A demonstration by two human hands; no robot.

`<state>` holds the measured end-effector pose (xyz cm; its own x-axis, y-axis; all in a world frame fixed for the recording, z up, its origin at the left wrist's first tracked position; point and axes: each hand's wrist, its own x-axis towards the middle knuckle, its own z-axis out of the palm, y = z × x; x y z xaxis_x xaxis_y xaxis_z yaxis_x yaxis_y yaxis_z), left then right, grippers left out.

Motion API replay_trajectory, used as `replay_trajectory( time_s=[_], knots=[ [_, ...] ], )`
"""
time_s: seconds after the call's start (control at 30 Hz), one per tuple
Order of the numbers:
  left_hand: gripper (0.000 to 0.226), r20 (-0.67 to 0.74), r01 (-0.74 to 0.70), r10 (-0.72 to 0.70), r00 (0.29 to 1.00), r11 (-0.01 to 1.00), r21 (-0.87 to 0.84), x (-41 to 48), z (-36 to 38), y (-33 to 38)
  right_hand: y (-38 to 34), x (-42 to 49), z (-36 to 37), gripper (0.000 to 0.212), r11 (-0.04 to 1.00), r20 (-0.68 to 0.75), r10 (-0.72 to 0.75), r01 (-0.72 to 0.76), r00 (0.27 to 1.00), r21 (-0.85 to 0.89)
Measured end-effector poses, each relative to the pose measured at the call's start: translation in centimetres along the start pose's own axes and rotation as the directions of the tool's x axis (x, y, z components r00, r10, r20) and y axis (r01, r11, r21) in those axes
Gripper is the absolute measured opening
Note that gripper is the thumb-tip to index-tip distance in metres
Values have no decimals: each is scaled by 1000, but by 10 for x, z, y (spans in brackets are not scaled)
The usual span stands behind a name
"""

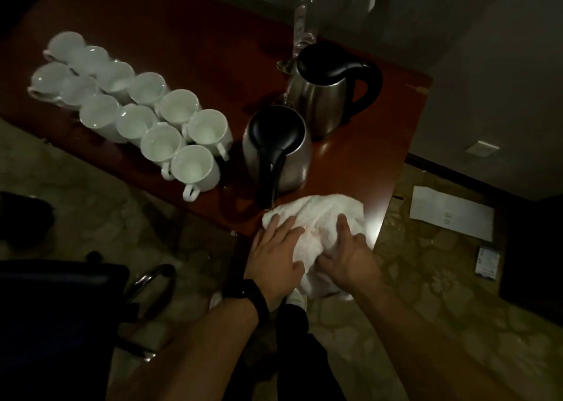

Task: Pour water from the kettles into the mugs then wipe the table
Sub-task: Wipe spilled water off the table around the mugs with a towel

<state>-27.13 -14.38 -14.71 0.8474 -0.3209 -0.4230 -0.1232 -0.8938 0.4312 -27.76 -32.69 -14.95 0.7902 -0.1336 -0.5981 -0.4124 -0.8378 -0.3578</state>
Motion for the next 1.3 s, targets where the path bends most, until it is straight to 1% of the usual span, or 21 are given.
replay_trajectory(
  time_s=[0.03, 0.1, 0.17, 0.2, 0.37, 0.53, 0.67, 0.77, 0.87, 0.9, 0.93, 1.0, 1.03, 1.1, 1.13, 1.17, 1.23, 1.27, 1.3],
  knots=[
    [72, -3, -11, 11, 1000, 999, 36, -4, 0, -9, -5, -4, 7, 104, 1000, -8, -9, 9, 1000, 0],
    [78, 7, -43, 43, 999, 995, 87, -9, -2, -26, -16, -9, 19, 99, 997, -28, -24, 26, 999, 73],
    [84, 42, -82, 78, 996, 991, 109, -12, -4, -44, -25, -14, 31, 93, 987, -79, -42, 53, 996, 149],
    [86, 52, -104, 99, 994, 987, 124, -13, -6, -52, -29, -16, 36, 92, 986, -109, -45, 62, 993, 156],
    [87, 51, -200, 194, 980, 964, 176, -14, -17, -93, -58, -21, 74, 89, 989, -188, 23, 5, 982, 148],
    [83, 5, -322, 329, 944, 921, 222, -7, -24, -128, -78, -15, 105, 90, 990, -279, 85, -49, 956, 133],
    [83, -51, -353, 370, 928, 913, 207, -6, -29, -146, -97, -11, 123, 88, 991, -340, 95, -58, 936, 118],
    [81, -108, -342, 368, 924, 918, 201, 0, -33, -159, -113, -6, 128, 89, 994, -370, 63, -23, 927, 110],
    [84, -109, -359, 400, 910, 892, 277, 9, -35, -169, -122, -2, 132, 88, 995, -364, 37, 0, 931, 100],
    [88, -108, -364, 409, 906, 884, 292, 9, -35, -171, -123, -2, 132, 87, 998, -368, 34, -11, 929, 64],
    [94, -124, -362, 410, 904, 885, 293, 8, -35, -173, -124, -2, 130, 85, 1000, -392, 15, -24, 920, -17],
    [101, -200, -339, 400, 894, 898, 282, 3, -33, -174, -124, -3, 125, 82, 968, -486, -80, -48, 871, -246],
    [100, -237, -321, 394, 888, 900, 294, 2, -31, -173, -123, -2, 122, 81, 944, -529, -144, -45, 836, -327],
    [92, -284, -290, 385, 878, 901, 324, 0, -28, -169, -122, 3, 119, 80, 920, -585, -260, 14, 768, -392],
    [88, -298, -281, 382, 875, 902, 329, -1, -27, -167, -121, 6, 121, 82, 923, -572, -289, 66, 768, -378],
    [85, -302, -281, 383, 873, 901, 332, -2, -26, -166, -120, 8, 125, 87, 937, -546, -288, 114, 787, -330],
    [77, -307, -297, 395, 866, 900, 321, -4, -23, -167, -119, 11, 135, 100, 972, -478, -225, 160, 849, -173],
    [71, -310, -304, 397, 864, 902, 308, -5, -22, -168, -118, 11, 140, 103, 980, -477, -200, 172, 856, -103],
    [69, -307, -303, 391, 867, 905, 298, -5, -21, -168, -117, 11, 143, 105, 981, -498, -190, 187, 846, -58]
  ],
)
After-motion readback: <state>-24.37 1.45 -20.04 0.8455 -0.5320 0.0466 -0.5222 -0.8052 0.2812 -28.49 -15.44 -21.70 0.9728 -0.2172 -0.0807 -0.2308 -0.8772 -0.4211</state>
